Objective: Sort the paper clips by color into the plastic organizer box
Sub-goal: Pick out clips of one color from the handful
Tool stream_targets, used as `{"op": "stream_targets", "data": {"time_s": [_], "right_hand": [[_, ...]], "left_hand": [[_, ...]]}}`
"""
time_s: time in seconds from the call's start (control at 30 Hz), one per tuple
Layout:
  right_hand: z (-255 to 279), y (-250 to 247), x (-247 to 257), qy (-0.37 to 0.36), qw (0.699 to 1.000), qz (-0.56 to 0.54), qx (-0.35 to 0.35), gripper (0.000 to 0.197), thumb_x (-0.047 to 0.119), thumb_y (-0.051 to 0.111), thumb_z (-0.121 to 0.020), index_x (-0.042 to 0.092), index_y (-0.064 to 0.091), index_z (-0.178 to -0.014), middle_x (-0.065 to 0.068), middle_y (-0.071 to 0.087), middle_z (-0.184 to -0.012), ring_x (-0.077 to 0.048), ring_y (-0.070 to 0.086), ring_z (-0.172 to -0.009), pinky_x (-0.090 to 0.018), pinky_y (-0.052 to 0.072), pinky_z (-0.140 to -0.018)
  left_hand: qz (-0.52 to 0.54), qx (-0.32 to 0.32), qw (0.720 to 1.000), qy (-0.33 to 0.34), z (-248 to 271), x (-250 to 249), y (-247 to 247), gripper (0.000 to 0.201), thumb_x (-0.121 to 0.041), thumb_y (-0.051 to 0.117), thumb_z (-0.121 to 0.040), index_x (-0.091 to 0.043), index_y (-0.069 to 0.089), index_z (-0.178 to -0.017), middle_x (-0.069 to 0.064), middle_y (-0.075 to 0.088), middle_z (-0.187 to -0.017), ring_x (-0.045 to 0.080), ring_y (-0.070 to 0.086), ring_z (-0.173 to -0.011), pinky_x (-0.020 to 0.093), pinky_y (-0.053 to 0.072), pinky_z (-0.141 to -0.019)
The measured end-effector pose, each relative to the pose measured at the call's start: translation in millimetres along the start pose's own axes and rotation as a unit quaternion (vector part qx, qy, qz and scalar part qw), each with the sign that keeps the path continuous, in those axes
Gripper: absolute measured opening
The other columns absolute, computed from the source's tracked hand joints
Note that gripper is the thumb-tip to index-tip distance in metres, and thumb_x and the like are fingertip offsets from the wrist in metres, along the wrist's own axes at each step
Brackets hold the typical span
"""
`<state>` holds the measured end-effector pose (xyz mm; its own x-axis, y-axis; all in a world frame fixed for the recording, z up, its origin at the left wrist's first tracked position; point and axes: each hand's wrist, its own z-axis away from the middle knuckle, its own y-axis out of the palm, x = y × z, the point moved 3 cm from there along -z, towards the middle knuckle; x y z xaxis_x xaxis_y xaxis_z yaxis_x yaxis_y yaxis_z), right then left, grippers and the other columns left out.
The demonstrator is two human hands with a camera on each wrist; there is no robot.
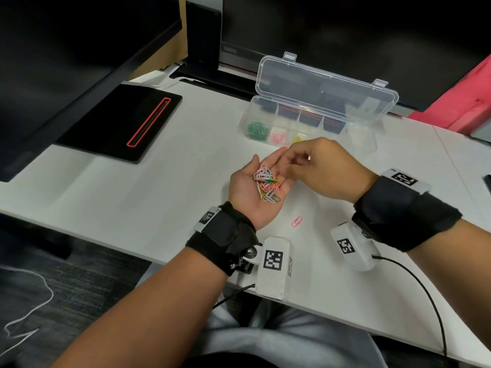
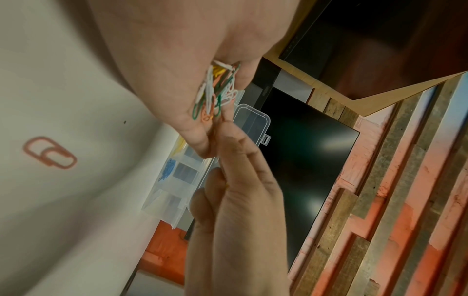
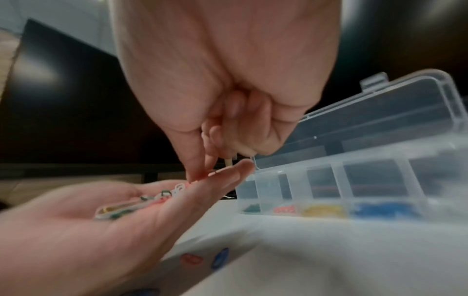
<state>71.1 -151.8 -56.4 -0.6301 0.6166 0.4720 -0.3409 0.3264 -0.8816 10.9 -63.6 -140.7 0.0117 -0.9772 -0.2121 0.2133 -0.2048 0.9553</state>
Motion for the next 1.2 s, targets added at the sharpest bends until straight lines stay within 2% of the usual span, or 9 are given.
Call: {"op": "stream_targets", "data": {"time_s": [0.07, 0.17, 0.27, 0.47, 0.57, 0.73, 0.8, 0.93, 1.2], "right_hand": [[3.0, 1.2, -4.5, 0.068, 0.978, -0.195, -0.015, 0.012, 0.007, 0.056, -0.088, 0.008, 0.064, -0.079, 0.003, 0.052, -0.064, -0.008, 0.043, -0.046, -0.024, 0.038, -0.043], [10.0, 9.1, -17.4, 0.222, 0.815, -0.534, 0.002, 0.017, 0.014, 0.043, -0.086, 0.013, 0.045, -0.069, -0.003, 0.044, -0.065, -0.013, 0.024, -0.044, -0.022, 0.016, -0.042], [18.0, 13.6, -18.9, 0.268, 0.694, -0.669, -0.004, 0.022, 0.019, 0.037, -0.086, 0.012, 0.046, -0.067, -0.004, 0.047, -0.060, -0.014, 0.029, -0.046, -0.022, 0.025, -0.042], [35.9, 15.5, -14.7, 0.291, 0.645, -0.703, -0.067, 0.038, 0.034, 0.049, -0.094, 0.018, 0.041, -0.060, 0.004, 0.025, -0.052, -0.012, 0.018, -0.046, -0.020, 0.021, -0.040], [41.1, 20.2, -12.2, 0.280, 0.581, -0.756, -0.110, 0.035, 0.030, 0.050, -0.095, 0.014, 0.047, -0.064, 0.002, 0.033, -0.053, -0.012, 0.029, -0.043, -0.020, 0.032, -0.040], [47.6, 31.3, -12.6, 0.282, 0.476, -0.820, -0.148, 0.023, 0.014, 0.044, -0.093, 0.002, 0.062, -0.087, -0.013, 0.059, -0.082, -0.023, 0.059, -0.072, -0.035, 0.058, -0.075], [48.0, 31.4, -11.8, 0.272, 0.474, -0.825, -0.144, 0.023, 0.004, 0.040, -0.091, 0.000, 0.062, -0.095, -0.016, 0.062, -0.093, -0.026, 0.063, -0.086, -0.038, 0.055, -0.088], [45.8, 27.6, -11.4, 0.240, 0.531, -0.802, -0.132, 0.036, -0.014, 0.033, -0.088, 0.001, 0.061, -0.105, -0.018, 0.065, -0.108, -0.027, 0.065, -0.104, -0.039, 0.053, -0.093], [46.0, 22.4, -17.7, 0.211, 0.559, -0.793, -0.121, 0.030, -0.011, 0.038, -0.097, 0.004, 0.057, -0.115, -0.022, 0.069, -0.112, -0.023, 0.073, -0.093, -0.030, 0.059, -0.083]], "left_hand": [[0.003, -0.013, 1.000, 0.005, -1.8, -0.5, -2.4, 0.052, -0.031, 0.026, -0.104, 0.005, 0.046, -0.135, 0.023, 0.057, -0.130, 0.035, 0.051, -0.125, 0.043, 0.038, -0.108], [0.010, -0.016, 1.000, 0.009, -2.0, -2.0, -2.7, 0.050, -0.029, 0.027, -0.104, 0.007, 0.052, -0.126, 0.025, 0.058, -0.128, 0.035, 0.050, -0.126, 0.043, 0.038, -0.108], [0.001, -0.014, 1.000, 0.007, 0.4, -2.3, -1.5, 0.049, -0.030, 0.026, -0.104, 0.006, 0.054, -0.121, 0.022, 0.059, -0.128, 0.032, 0.051, -0.124, 0.042, 0.042, -0.101], [-0.005, -0.023, 1.000, -0.001, 7.5, -0.7, 0.3, 0.049, -0.029, 0.026, -0.104, 0.007, 0.053, -0.122, 0.023, 0.054, -0.131, 0.037, 0.044, -0.133, 0.043, 0.038, -0.107], [-0.007, -0.017, 1.000, -0.005, 10.6, -3.8, -2.9, 0.048, -0.029, 0.028, -0.104, 0.008, 0.052, -0.125, 0.024, 0.056, -0.132, 0.037, 0.046, -0.132, 0.044, 0.039, -0.105], [-0.022, -0.024, 0.999, 0.001, 15.7, -10.0, -7.8, 0.048, -0.029, 0.029, -0.104, 0.007, 0.052, -0.126, 0.026, 0.058, -0.129, 0.036, 0.052, -0.124, 0.043, 0.042, -0.103], [-0.026, -0.033, 0.999, 0.002, 15.5, -10.9, -8.9, 0.048, -0.029, 0.028, -0.104, 0.007, 0.053, -0.126, 0.026, 0.058, -0.129, 0.037, 0.055, -0.120, 0.043, 0.042, -0.103], [-0.033, -0.046, 0.998, 0.001, 13.9, -10.3, -9.0, 0.048, -0.029, 0.029, -0.104, 0.006, 0.055, -0.124, 0.025, 0.059, -0.128, 0.036, 0.057, -0.118, 0.043, 0.040, -0.106], [-0.038, -0.042, 0.998, 0.004, 12.7, -10.6, -11.1, 0.047, -0.029, 0.030, -0.103, 0.003, 0.053, -0.128, 0.023, 0.059, -0.131, 0.033, 0.057, -0.122, 0.042, 0.045, -0.103]]}}
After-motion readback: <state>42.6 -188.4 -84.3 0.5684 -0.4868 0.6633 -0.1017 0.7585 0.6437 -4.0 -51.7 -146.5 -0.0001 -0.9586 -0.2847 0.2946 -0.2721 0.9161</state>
